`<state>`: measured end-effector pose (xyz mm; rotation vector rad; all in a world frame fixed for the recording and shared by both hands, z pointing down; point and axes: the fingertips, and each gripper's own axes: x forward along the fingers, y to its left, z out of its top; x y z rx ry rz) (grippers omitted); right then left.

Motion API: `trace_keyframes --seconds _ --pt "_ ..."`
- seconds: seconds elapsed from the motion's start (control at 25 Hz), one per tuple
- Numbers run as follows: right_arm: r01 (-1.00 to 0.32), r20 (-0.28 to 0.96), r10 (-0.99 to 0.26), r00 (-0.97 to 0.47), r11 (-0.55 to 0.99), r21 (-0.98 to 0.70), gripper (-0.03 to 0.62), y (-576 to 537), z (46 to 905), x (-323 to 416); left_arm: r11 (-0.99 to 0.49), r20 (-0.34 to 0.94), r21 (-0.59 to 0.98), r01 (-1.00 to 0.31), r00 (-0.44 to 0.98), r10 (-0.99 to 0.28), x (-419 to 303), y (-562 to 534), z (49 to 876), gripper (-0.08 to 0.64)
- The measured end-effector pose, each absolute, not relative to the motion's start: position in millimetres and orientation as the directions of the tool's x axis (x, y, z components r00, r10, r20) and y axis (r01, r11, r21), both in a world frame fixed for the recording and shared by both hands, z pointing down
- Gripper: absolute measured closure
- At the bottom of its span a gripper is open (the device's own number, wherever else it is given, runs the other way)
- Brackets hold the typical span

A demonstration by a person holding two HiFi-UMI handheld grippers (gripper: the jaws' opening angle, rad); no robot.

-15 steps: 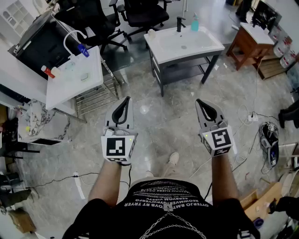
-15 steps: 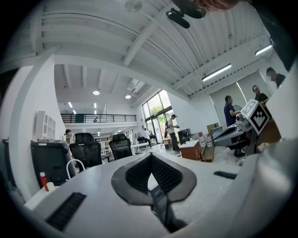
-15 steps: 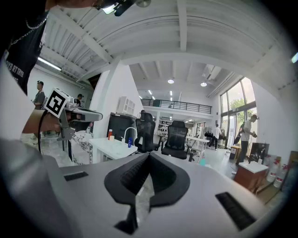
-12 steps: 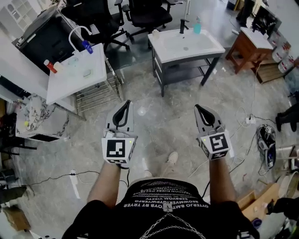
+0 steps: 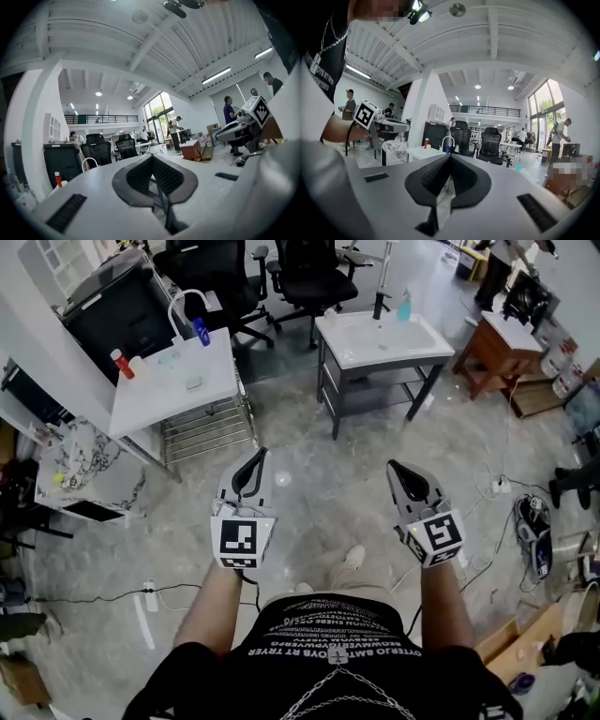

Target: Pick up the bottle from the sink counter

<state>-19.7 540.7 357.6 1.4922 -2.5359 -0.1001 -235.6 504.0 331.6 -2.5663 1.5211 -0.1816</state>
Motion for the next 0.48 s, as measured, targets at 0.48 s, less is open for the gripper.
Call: trace_keyframes --seconds 0.48 --pt "-0.854 0.163 -0.849 -0.502 0.516 0.059 0.365 467 379 -6 -0.476 0.026 -0.148 -0.867 0.478 -0.878 -222 439 352 0.554"
